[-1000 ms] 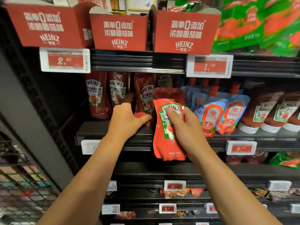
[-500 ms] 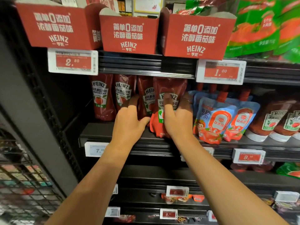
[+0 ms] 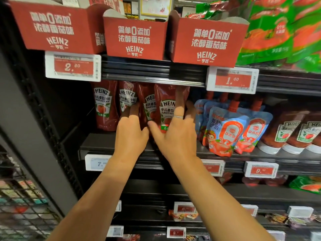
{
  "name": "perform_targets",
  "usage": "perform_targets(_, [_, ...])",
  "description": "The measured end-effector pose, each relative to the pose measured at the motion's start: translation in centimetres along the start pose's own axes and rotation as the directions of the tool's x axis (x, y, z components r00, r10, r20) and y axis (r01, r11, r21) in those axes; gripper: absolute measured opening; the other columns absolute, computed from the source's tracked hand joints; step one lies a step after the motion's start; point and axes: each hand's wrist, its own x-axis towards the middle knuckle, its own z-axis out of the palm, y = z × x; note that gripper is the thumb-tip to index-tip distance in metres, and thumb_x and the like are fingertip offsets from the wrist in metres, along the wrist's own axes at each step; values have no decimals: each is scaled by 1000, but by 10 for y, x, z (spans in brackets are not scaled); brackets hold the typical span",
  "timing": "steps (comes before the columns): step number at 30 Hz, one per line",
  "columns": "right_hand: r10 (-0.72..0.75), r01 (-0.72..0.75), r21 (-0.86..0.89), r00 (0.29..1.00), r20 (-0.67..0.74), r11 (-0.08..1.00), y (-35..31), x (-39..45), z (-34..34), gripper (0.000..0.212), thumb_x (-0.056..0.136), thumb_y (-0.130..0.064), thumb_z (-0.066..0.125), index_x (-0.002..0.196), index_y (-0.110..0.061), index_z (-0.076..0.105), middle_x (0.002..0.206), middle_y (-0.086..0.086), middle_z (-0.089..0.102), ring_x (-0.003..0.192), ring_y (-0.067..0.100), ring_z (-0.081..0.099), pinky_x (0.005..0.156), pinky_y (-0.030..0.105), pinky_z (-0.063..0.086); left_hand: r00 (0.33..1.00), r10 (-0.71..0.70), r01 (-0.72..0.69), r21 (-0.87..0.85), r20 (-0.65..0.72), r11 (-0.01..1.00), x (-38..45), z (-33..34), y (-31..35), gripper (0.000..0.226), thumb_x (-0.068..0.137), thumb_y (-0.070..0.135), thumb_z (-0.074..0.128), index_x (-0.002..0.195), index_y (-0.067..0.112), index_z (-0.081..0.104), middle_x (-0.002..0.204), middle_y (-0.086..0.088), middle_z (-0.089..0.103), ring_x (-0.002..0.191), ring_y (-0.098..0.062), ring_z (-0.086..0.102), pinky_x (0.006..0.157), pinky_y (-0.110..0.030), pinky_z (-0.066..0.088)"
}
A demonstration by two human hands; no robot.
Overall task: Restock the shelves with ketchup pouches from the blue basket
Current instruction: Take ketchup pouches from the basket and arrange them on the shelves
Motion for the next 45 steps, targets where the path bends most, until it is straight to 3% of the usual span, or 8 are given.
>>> perform_targets(10, [33, 5, -236, 987, 159, 972, 7, 9, 8, 37, 88, -30, 69, 116, -7, 61, 93, 18, 70, 91, 41, 68, 83, 46, 46, 998, 59, -59, 26, -5, 998, -3, 1, 2, 31, 88, 20, 74, 80, 12, 46, 77, 4, 31, 76, -26, 46, 68, -34, 37])
perform_targets(15, [42, 6, -205, 973, 228, 979, 9, 13, 13, 27, 92, -18, 65, 114, -3, 60, 95, 18, 68, 86, 37, 68, 69, 38, 48, 991, 118, -114, 61, -70, 992, -2, 2, 3, 26, 89, -1, 56, 112, -11, 65, 115, -34, 57, 104, -50, 55, 91, -52, 50])
perform_targets(21, [160, -127, -160, 964, 213, 979, 5, 19, 23, 115, 83, -21, 74, 157, -20, -14, 154, 31, 25, 141, 43, 35, 106, 45, 45, 991, 106, -110, -48, -86, 993, 8, 3, 4, 49, 81, -10, 55, 125, 8, 65, 124, -25, 61, 112, -39, 57, 88, -34, 51])
perform_targets(29, [286, -282, -49, 941, 182, 958, -9, 13, 20, 57, 87, -18, 67, 136, 3, 45, 129, 32, 50, 118, 46, 52, 91, 44, 50, 992, -72, 63, -89, -103, 994, 11, -1, 6, 14, 85, 11, 70, 89, 3, 59, 82, -16, 62, 81, -36, 63, 64, -37, 50])
perform_targets(31, [268, -271, 13, 957, 111, 962, -13, 2, 19, 34, 85, -25, 68, 108, -1, 57, 115, 28, 54, 108, 43, 51, 83, 44, 48, 976, -144, 140, -35, -163, 989, 9, -7, 0, 40, 76, 33, 80, 92, 5, 56, 99, -19, 61, 99, -39, 59, 75, -38, 49])
perform_targets(35, [293, -295, -3, 945, 148, 955, -15, 5, 19, 62, 78, -52, 71, 110, -1, 57, 119, 28, 54, 111, 44, 49, 84, 45, 50, 931, -287, 292, -11, -225, 956, 19, -23, -22, 128, 53, 62, 83, 153, 10, 22, 149, -21, 27, 132, -40, 34, 110, -52, 40])
perform_targets(42, [269, -259, -73, 934, 236, 963, -4, 23, 38, 101, 80, -63, 58, 154, -22, 4, 155, 22, 15, 139, 44, 23, 100, 46, 44, 951, -264, 262, -29, -164, 965, 28, -20, -34, 141, 46, 71, 85, 155, 26, 9, 146, -15, 25, 133, -40, 33, 103, -57, 45])
perform_targets(45, [313, -272, -168, 898, 309, 947, 0, 22, 45, 99, 79, -75, 45, 154, -15, 26, 148, 25, 32, 132, 45, 38, 93, 42, 49, 948, -264, 263, -31, -179, 964, 29, -17, -35, 141, 43, 76, 81, 155, 29, 9, 144, -13, 26, 131, -39, 34, 101, -58, 46])
